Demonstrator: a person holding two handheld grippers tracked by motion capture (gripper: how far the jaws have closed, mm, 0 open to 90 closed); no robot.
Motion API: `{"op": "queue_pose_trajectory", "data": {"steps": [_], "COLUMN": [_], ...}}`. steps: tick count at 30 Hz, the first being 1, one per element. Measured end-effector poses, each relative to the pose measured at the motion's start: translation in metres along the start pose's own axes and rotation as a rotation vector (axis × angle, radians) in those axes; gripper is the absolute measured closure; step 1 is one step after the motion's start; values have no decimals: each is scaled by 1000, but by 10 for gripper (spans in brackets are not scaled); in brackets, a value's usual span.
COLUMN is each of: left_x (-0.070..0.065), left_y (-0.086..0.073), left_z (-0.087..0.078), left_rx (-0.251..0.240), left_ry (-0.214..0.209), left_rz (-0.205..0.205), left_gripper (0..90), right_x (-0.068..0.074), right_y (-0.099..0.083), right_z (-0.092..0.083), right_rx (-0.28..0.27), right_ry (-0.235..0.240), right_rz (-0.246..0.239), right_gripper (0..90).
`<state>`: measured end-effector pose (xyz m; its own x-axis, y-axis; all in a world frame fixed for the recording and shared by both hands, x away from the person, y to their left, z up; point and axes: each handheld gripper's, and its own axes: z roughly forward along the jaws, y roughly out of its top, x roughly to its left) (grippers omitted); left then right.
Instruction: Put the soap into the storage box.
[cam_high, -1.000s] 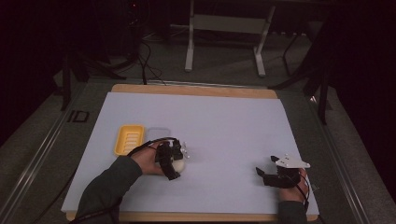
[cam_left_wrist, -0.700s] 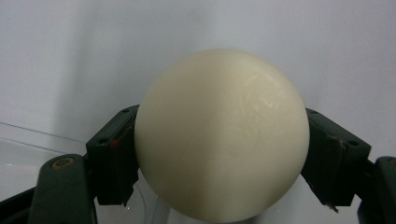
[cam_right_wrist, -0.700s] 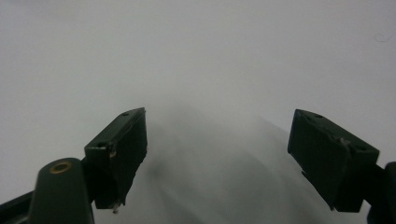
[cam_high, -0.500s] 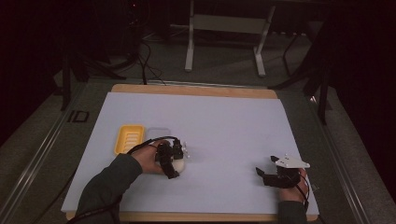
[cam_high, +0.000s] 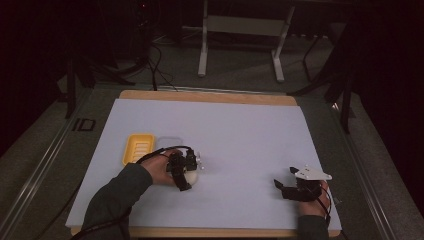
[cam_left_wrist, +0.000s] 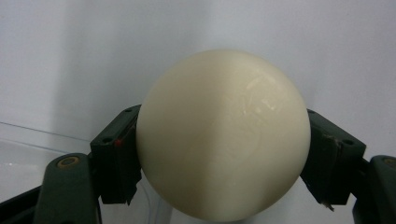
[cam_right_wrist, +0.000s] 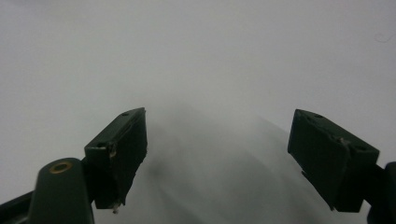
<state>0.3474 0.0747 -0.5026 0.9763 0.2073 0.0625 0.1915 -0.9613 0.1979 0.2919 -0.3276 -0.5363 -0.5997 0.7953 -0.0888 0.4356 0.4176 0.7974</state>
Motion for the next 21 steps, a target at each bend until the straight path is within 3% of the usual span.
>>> {"op": "queue_pose_trajectory", "data": {"steps": [11, 21], "left_x": [1, 4], "left_y": [-1, -5], "left_z": [-5, -14], "left_rx": [-9, -26], "left_ry": [-18, -7], "left_rz": [-11, -24], "left_gripper": [248, 249], "right_x": [0, 0], "right_y": [0, 0], "right_z": [0, 0], "right_rx": [0, -1], "right_ry": [-1, -2], "right_rz": [-1, 1], "right_gripper": [197, 197]}}
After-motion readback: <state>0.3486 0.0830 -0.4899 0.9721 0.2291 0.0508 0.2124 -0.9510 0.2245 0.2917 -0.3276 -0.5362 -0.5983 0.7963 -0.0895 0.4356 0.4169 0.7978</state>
